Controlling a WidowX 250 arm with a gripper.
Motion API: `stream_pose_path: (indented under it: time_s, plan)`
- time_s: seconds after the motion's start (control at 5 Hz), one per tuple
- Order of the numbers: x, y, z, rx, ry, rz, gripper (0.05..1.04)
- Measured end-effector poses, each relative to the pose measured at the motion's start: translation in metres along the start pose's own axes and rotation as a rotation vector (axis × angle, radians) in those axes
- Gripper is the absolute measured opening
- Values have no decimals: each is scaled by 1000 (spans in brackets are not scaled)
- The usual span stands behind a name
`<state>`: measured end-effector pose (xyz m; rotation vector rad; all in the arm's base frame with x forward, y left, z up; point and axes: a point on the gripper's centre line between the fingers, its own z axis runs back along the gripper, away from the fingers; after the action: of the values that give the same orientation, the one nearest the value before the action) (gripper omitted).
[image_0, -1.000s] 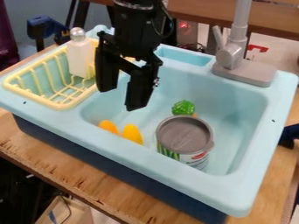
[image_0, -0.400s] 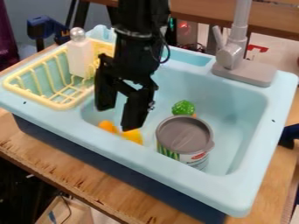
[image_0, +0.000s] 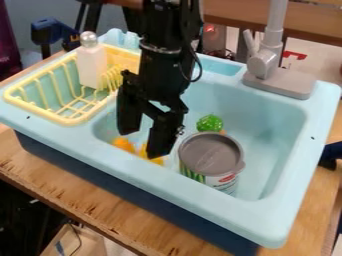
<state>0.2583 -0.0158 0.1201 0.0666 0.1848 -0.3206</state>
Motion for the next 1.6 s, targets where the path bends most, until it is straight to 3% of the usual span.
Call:
stream_pose_path:
  time_s: [0.6,0.8,1.0,1.2,1.4,1.6]
  plan:
    - [10,3,-17,5,21,20,975]
    - [12,4,-17,7,9,22,826]
    - [12,3,-17,3,8,23,536]
    - [10,6,-18,-16,16,36,443]
    - [7,4,-17,-55,25,25,443]
    - [5,11,11,-96,-55,24,443]
